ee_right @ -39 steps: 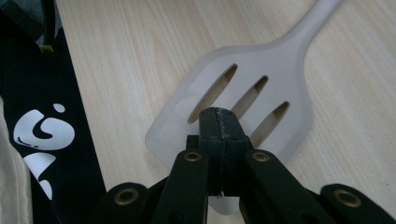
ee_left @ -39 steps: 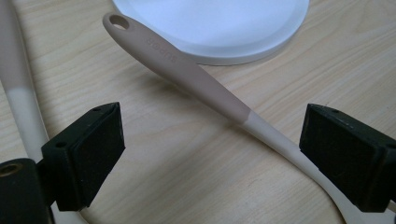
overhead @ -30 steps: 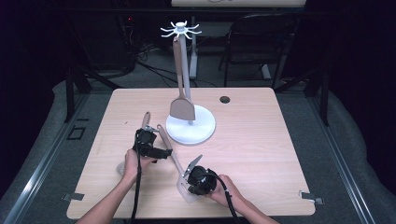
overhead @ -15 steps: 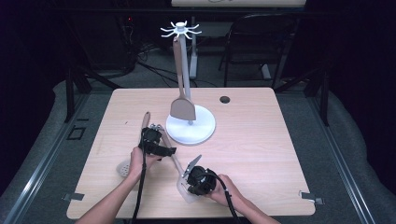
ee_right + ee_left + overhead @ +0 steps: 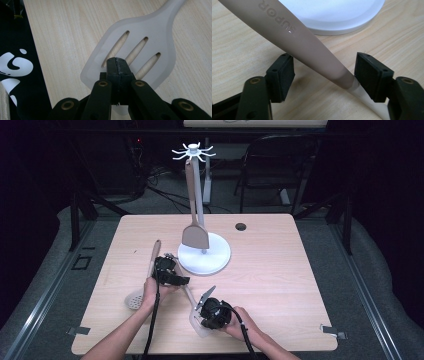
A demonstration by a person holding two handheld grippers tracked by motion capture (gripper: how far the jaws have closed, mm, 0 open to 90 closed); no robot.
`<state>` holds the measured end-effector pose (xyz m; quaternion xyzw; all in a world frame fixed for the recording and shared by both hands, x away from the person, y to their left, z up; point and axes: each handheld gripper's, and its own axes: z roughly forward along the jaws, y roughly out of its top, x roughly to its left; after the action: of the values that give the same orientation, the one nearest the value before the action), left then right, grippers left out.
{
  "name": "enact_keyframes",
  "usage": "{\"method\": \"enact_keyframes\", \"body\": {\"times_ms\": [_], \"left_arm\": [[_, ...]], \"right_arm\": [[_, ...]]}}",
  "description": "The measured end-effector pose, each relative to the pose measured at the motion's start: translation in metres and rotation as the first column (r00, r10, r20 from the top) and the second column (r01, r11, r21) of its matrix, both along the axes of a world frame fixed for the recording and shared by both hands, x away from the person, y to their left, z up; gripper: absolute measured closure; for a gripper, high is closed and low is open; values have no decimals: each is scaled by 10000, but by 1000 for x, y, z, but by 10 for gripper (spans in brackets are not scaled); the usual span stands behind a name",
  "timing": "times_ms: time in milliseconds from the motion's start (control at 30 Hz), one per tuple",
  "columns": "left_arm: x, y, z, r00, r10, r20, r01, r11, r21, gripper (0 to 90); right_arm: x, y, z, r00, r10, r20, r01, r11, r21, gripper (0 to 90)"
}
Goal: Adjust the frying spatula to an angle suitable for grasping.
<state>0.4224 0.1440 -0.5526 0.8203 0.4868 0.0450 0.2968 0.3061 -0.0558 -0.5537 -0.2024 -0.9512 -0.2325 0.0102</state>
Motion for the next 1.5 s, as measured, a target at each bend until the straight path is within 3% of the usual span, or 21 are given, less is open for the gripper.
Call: {"method": "enact_keyframes", "body": {"times_ms": [100, 200, 233, 367, 467, 533, 633, 733, 867, 1000, 1133, 1167, 1333, 1367, 1400, 1500], "left_arm": [[1, 0, -1, 10000, -32, -71, 30, 9997, -239, 430], [1, 3, -1, 9998, 50, -167, -58, 9986, -520, 458], [1, 5, -1, 9996, 115, -268, -136, 9968, -786, 469], [1, 7, 0, 9995, 131, -283, -160, 9943, -1059, 496], [-2, 9, 8, 10000, 8, -54, -16, 9886, -1503, 524], [-3, 10, 11, 10000, -32, 47, 39, 9874, -1585, 534], [-9, 11, 18, 9994, -38, 342, 106, 9794, -2018, 566], [-12, 11, 23, 9985, -37, 554, 163, 9734, -2284, 584], [-17, 11, 30, 9960, -208, 872, 421, 9673, -2502, 605], [-20, 11, 33, 9946, -197, 1024, 471, 9610, -2726, 620], [-21, 11, 35, 9933, -240, 1127, 539, 9610, -2712, 626], [-22, 11, 36, 9930, -211, 1166, 527, 9602, -2743, 629], [-25, 10, 39, 9905, -224, 1358, 599, 9586, -2784, 635], [-26, 10, 40, 9901, -219, 1387, 605, 9580, -2804, 636], [-27, 9, 41, 9894, -231, 1434, 631, 9576, -2812, 640], [-29, 8, 43, 9873, -224, 1574, 677, 9550, -2888, 646]], "right_arm": [[0, 0, 0, 10000, -7, 25, 7, 10000, 5, 900], [0, 0, -1, 10000, -54, -67, 55, 9999, 105, 900], [0, 0, 0, 10000, -63, -68, 64, 9999, 103, 900], [0, 1, 0, 10000, -54, -19, 54, 10000, 65, 900], [1, 0, 0, 9999, -142, -76, 143, 9998, 162, 900], [1, -1, 0, 9998, -123, -168, 126, 9998, 163, 900], [2, -3, 1, 9992, -225, -329, 235, 9993, 302, 900], [4, -3, 3, 9993, -142, -342, 146, 9998, 128, 899], [4, -3, 4, 9977, -210, -640, 233, 9991, 351, 865], [4, -3, 6, 9980, -134, -621, 152, 9995, 284, 836], [3, -4, 8, 9986, -145, -515, 170, 9987, 481, 772], [3, -4, 9, 9988, -300, -385, 328, 9967, 740, 727], [7, -8, 14, 9961, -878, -49, 878, 9902, 1082, 643], [8, -9, 15, 9936, -1129, 52, 1115, 9863, 1213, 632], [11, -10, 16, 9869, -1587, 294, 1522, 9756, 1583, 593], [13, -10, 18, 9780, -2027, 489, 1905, 9639, 1858, 566]]}}
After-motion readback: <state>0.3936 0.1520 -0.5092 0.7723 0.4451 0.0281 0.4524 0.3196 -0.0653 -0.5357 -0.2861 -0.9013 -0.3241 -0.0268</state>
